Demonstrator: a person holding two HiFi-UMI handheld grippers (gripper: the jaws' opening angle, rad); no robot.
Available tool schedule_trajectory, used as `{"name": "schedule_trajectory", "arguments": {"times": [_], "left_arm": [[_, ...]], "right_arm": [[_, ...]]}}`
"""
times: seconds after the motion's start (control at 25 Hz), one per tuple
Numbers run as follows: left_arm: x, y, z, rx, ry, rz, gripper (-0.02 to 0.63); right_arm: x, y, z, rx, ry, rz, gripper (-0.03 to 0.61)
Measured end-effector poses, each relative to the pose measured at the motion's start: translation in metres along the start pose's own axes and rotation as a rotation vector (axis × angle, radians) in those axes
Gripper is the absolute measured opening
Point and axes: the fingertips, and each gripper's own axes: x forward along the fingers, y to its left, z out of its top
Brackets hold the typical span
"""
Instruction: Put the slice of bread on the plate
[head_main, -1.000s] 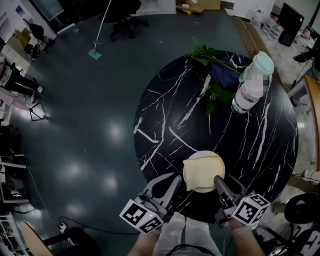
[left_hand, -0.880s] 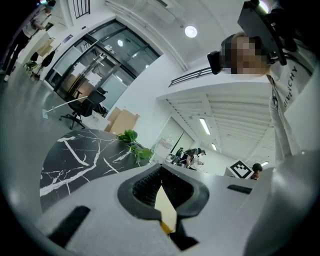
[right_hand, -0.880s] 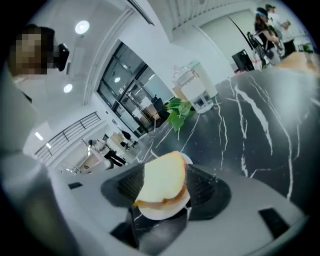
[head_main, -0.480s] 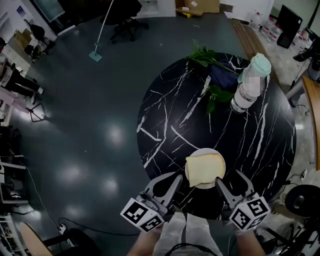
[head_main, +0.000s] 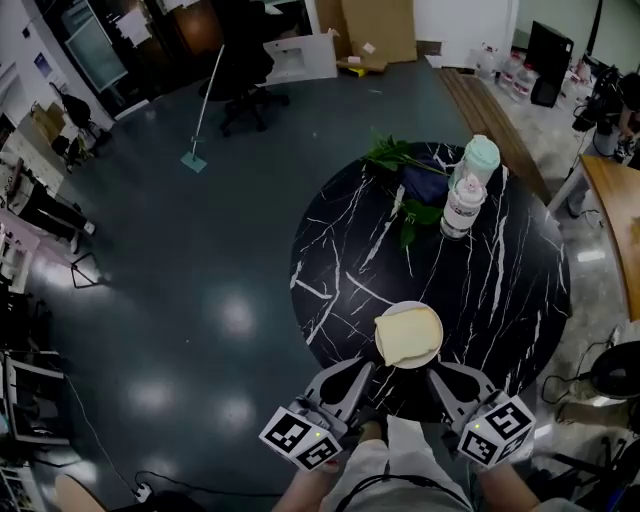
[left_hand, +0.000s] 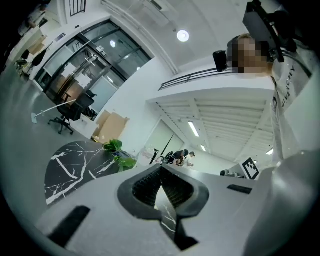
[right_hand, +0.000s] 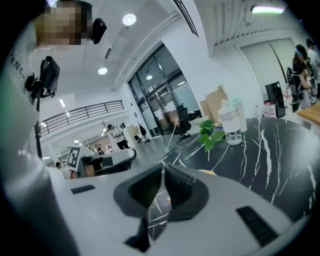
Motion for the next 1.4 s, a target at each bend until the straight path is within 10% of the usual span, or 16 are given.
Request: {"name": "schedule_trajectory", "arguments": {"times": [0.48, 1.4], "left_arm": [[-0.026, -0.055, 0.026, 0.045, 0.024, -0.09, 0.008], [-0.027, -0.035, 0.068, 0.102, -0.025, -0.041, 0.008]], "right_arm": [[-0.032, 0.066, 0.02, -0.084, -0.023, 0.078, 0.011], [-0.042, 0.037, 0.026, -0.019, -0.07, 0.03, 0.009]]}}
